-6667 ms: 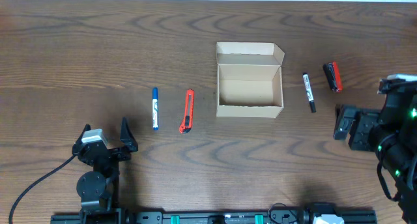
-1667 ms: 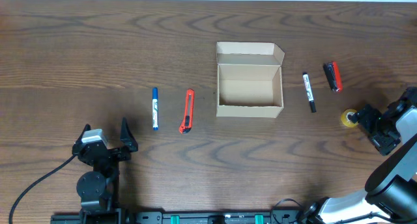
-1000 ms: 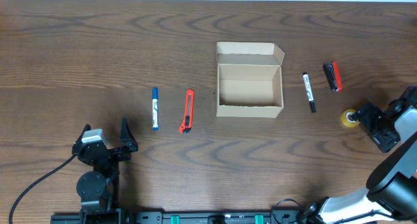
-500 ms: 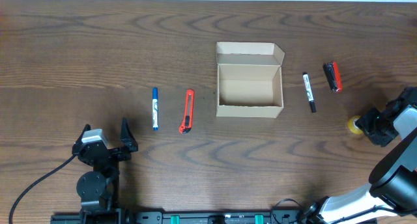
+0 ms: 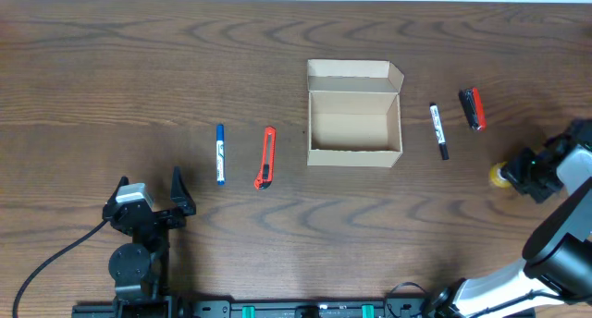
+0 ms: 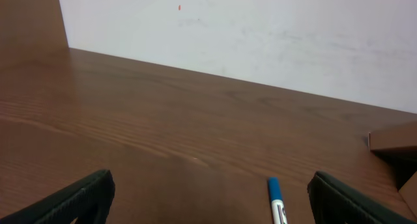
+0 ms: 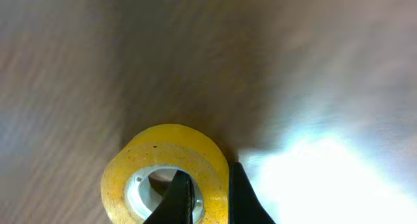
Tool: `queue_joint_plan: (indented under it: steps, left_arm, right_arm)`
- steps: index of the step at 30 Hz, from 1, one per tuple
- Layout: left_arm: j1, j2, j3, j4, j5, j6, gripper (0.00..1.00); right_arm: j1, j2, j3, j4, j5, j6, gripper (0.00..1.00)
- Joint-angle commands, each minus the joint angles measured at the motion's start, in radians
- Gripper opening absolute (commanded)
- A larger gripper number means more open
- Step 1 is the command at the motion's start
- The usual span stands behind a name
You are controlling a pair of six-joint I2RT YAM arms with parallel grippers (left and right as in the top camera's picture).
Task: Pack container
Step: 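Carry the tape roll into the box and open the right gripper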
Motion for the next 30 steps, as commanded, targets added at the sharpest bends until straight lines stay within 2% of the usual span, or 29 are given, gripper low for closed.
queue_joint_plan:
  steps: [1,6,13,17,22,30]
  left_arm:
    - [-0.003,-0.006,-0.018,-0.043,-0.022,0.004,0.96]
    - [-0.003,-0.006,-0.018,-0.043,-0.022,0.004,0.96]
    - [-0.003,-0.006,-0.018,-0.043,-0.022,0.004,0.95]
    - [-0.003,-0.006,-0.018,-0.043,-0.022,0.004,0.95]
    - [-0.003,-0.006,-0.018,-0.043,-0.022,0.004,0.95]
    - [-0.003,-0.006,-0.018,-0.043,-0.022,0.004,0.95]
  right_arm:
    - [0.071,0.025,0.068,-0.041,-0.108,-0.031,0.01]
    - [0.191,0.025,0.281,-0.187,-0.264,-0.107,0.01]
    - [0.373,0.024,0.686,-0.449,-0.295,-0.195,0.01]
    - [0.484,0.024,0.844,-0.537,-0.363,-0.317,0.01]
    - [0.629,0.031,0.857,-0.565,-0.347,-0.406,0.01]
    - [0.806,0.044,0.856,-0.574,-0.218,-0.409,0.01]
